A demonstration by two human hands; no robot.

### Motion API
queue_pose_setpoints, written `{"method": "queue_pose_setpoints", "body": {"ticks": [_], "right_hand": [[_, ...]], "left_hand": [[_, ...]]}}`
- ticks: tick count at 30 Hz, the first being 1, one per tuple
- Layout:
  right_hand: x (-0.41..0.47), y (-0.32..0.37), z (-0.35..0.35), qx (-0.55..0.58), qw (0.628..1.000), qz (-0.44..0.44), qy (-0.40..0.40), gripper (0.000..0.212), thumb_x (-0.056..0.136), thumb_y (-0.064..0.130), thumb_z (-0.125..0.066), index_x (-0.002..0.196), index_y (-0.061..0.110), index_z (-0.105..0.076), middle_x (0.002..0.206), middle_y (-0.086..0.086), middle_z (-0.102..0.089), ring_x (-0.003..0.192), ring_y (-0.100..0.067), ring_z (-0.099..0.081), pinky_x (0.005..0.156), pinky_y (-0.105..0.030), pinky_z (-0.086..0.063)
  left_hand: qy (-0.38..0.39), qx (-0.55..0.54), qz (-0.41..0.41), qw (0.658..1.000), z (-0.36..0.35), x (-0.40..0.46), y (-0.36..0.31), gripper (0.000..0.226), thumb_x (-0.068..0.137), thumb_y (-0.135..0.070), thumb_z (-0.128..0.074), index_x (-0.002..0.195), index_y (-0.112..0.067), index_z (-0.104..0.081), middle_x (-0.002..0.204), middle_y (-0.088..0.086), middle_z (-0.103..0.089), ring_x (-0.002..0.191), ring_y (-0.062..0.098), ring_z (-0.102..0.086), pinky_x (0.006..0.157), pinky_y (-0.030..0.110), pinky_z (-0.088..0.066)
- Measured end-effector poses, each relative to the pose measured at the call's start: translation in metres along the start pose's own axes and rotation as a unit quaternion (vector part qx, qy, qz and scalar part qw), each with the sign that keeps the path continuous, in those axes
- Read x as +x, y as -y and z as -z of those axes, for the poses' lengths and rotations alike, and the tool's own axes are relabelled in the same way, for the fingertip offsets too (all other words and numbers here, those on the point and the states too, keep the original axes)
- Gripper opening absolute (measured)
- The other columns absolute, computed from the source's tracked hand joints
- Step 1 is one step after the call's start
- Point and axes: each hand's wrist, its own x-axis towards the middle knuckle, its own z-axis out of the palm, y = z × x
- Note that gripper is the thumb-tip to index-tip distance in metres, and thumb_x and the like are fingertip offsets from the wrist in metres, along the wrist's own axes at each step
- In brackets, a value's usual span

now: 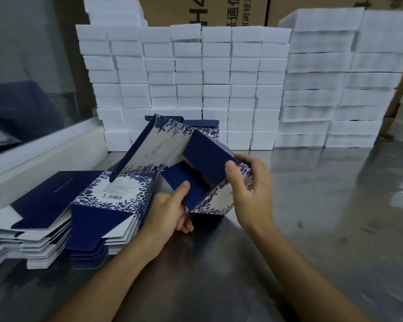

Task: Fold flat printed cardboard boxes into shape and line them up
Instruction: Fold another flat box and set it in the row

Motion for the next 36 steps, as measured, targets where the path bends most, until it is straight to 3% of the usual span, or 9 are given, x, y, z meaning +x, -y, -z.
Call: {"method": "queue_pose_setpoints", "body": {"ticks": [3, 6, 14, 20, 24, 28, 31, 33, 36], "right_hand": [[0.000, -0.001, 0.001, 0.007, 1.000, 0.003, 0.000, 0.056, 0.079, 0.069, -0.050, 0.115, 0.029, -0.062, 0.116, 0.011, -0.059, 0.116, -0.010, -0.054, 0.099, -0.037, -0.047], [0.000, -0.001, 0.000, -0.009, 1.000, 0.015, 0.011, 0.058, 0.079, 0.071, -0.049, 0.116, 0.029, -0.062, 0.116, 0.010, -0.058, 0.115, -0.007, -0.052, 0.097, -0.029, -0.045], [0.002, -0.004, 0.001, 0.035, 0.999, 0.001, 0.002, 0.048, 0.082, 0.070, -0.045, 0.107, 0.032, -0.061, 0.111, 0.005, -0.064, 0.107, -0.015, -0.060, 0.093, -0.041, -0.051], [0.003, -0.004, -0.001, 0.033, 0.999, 0.008, 0.007, 0.046, 0.082, 0.072, -0.045, 0.103, 0.035, -0.061, 0.107, 0.008, -0.065, 0.104, -0.013, -0.061, 0.086, -0.029, -0.048], [0.003, -0.005, 0.000, 0.029, 0.999, 0.014, 0.016, 0.048, 0.082, 0.073, -0.044, 0.106, 0.035, -0.060, 0.109, 0.007, -0.064, 0.107, -0.013, -0.060, 0.089, -0.030, -0.049], [0.005, -0.005, 0.001, 0.054, 0.998, 0.012, 0.011, 0.041, 0.085, 0.070, -0.041, 0.096, 0.034, -0.057, 0.094, 0.020, -0.063, 0.091, 0.001, -0.059, 0.079, -0.014, -0.043], [0.007, -0.006, 0.000, 0.071, 0.997, -0.009, 0.000, 0.045, 0.086, 0.072, -0.038, 0.095, 0.031, -0.054, 0.087, 0.023, -0.061, 0.082, 0.009, -0.057, 0.072, -0.005, -0.040], [0.007, -0.010, -0.001, 0.067, 0.997, -0.031, -0.003, 0.054, 0.085, 0.081, -0.038, 0.106, 0.032, -0.052, 0.098, 0.017, -0.062, 0.086, 0.011, -0.058, 0.074, -0.005, -0.041], [0.007, -0.022, -0.002, 0.052, 0.994, -0.097, 0.015, 0.055, 0.086, 0.072, -0.047, 0.122, 0.031, -0.038, 0.116, 0.004, -0.062, 0.091, 0.000, -0.064, 0.084, -0.024, -0.050]], "left_hand": [[-0.054, -0.039, 0.006, 0.998, 0.003, 0.003, 0.000, 0.071, 0.097, -0.026, -0.056, 0.030, -0.021, -0.032, 0.032, 0.000, -0.029, 0.029, 0.014, -0.041, 0.039, 0.018, -0.039], [-0.061, -0.057, 0.002, 0.996, 0.002, 0.004, 0.002, 0.068, 0.096, -0.011, -0.054, 0.033, -0.022, -0.031, 0.034, -0.001, -0.025, 0.028, 0.015, -0.035, 0.047, 0.027, -0.039], [-0.128, -0.082, -0.015, 0.988, 0.009, 0.009, 0.001, 0.070, 0.096, -0.036, -0.057, 0.031, -0.021, -0.036, 0.037, 0.002, -0.033, 0.034, 0.016, -0.042, 0.046, 0.026, -0.043], [-0.171, -0.102, -0.038, 0.979, 0.019, 0.013, -0.001, 0.053, 0.095, -0.015, -0.053, 0.045, -0.015, -0.037, 0.037, 0.001, -0.030, 0.035, 0.016, -0.038, 0.048, 0.030, -0.041], [-0.168, -0.079, -0.052, 0.981, 0.018, 0.014, 0.003, 0.049, 0.096, -0.019, -0.054, 0.049, -0.012, -0.041, 0.039, 0.003, -0.036, 0.037, 0.016, -0.045, 0.050, 0.030, -0.043], [-0.166, -0.091, -0.073, 0.979, 0.018, 0.013, 0.002, 0.025, 0.093, -0.039, -0.061, 0.088, -0.017, -0.051, 0.070, 0.006, -0.057, 0.053, 0.016, -0.062, 0.050, 0.035, -0.055], [-0.124, -0.058, -0.088, 0.987, 0.018, 0.015, 0.006, 0.017, 0.094, -0.052, -0.054, 0.097, -0.035, -0.058, 0.091, -0.002, -0.060, 0.085, 0.014, -0.065, 0.061, 0.042, -0.060], [-0.091, -0.050, -0.096, 0.990, 0.016, 0.012, 0.008, 0.027, 0.093, -0.061, -0.047, 0.090, -0.042, -0.066, 0.093, -0.011, -0.067, 0.094, 0.008, -0.064, 0.076, 0.045, -0.059], [-0.064, -0.071, -0.074, 0.993, 0.010, 0.008, 0.007, 0.069, 0.078, -0.079, -0.040, 0.119, -0.029, -0.066, 0.117, -0.004, -0.069, 0.111, 0.017, -0.063, 0.093, 0.046, -0.053]]}}
